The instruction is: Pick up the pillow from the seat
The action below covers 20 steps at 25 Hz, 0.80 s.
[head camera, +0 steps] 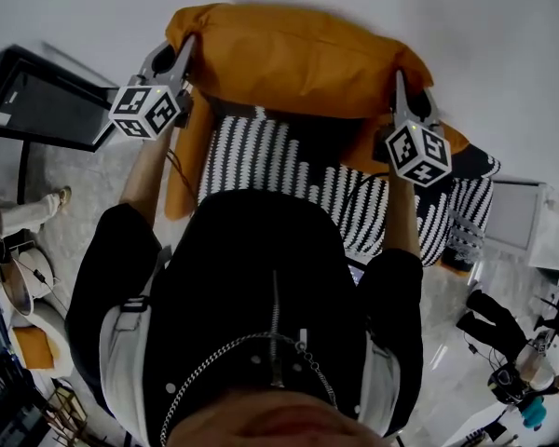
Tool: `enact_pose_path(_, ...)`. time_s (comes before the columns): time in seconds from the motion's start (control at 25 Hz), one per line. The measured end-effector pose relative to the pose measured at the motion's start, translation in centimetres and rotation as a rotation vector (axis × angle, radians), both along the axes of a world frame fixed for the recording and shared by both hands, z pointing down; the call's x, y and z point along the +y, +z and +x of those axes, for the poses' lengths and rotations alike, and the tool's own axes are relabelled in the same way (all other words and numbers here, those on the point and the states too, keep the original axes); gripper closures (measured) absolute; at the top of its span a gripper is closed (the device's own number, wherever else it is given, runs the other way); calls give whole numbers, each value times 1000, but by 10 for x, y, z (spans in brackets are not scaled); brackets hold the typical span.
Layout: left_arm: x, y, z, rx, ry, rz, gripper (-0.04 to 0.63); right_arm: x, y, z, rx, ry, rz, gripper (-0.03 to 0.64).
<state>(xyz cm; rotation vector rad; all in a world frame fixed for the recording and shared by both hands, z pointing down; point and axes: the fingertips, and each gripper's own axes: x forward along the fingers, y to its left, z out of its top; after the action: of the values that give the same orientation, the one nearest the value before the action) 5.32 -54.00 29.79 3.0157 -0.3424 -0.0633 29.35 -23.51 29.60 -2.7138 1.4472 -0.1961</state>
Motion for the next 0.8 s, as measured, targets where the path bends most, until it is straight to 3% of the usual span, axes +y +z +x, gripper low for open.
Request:
enact_pose_path(0.36, 11, 20, -16, -36, 12, -31, 554, 12, 12, -19, -17, 8, -28, 509)
enact_pose_path(0.8, 16, 15, -23, -14, 21, -24, 555, 21, 6, -31, 2, 14, -24, 512)
